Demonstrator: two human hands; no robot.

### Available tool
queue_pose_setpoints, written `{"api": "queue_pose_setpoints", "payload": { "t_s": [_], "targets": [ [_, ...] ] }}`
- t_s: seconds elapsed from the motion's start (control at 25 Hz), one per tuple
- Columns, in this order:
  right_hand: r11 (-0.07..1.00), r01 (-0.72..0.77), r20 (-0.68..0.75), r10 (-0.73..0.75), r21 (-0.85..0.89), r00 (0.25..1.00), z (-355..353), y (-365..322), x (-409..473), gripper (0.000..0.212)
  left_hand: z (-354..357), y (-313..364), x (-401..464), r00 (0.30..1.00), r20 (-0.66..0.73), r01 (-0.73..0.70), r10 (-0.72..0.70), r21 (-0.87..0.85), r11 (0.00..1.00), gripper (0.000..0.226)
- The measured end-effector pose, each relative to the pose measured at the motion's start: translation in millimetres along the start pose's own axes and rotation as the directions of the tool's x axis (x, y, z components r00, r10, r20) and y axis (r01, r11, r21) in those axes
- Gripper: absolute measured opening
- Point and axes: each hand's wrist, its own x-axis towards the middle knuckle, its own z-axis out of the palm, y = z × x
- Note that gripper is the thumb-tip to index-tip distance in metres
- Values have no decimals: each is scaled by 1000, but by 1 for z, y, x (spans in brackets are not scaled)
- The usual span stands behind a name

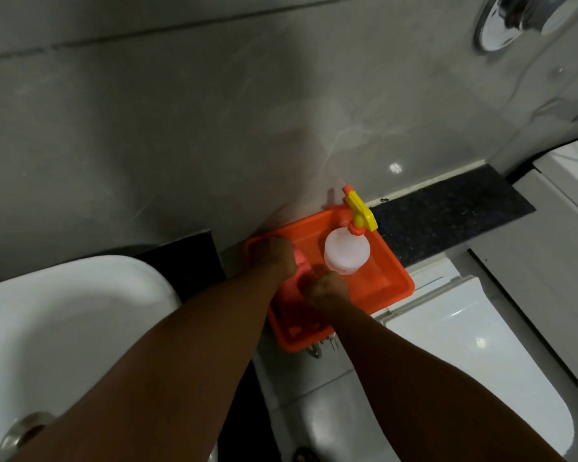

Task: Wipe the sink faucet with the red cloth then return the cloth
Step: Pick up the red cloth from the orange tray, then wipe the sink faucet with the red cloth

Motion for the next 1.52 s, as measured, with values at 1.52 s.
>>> {"api": "queue_pose_setpoints", "payload": {
  "t_s": [1.52],
  "targets": [
    [752, 205, 352, -507, 627, 787, -24, -400, -275, 24, -340, -342, -367, 704, -473, -197, -530, -846, 495, 26]
  ]
}}
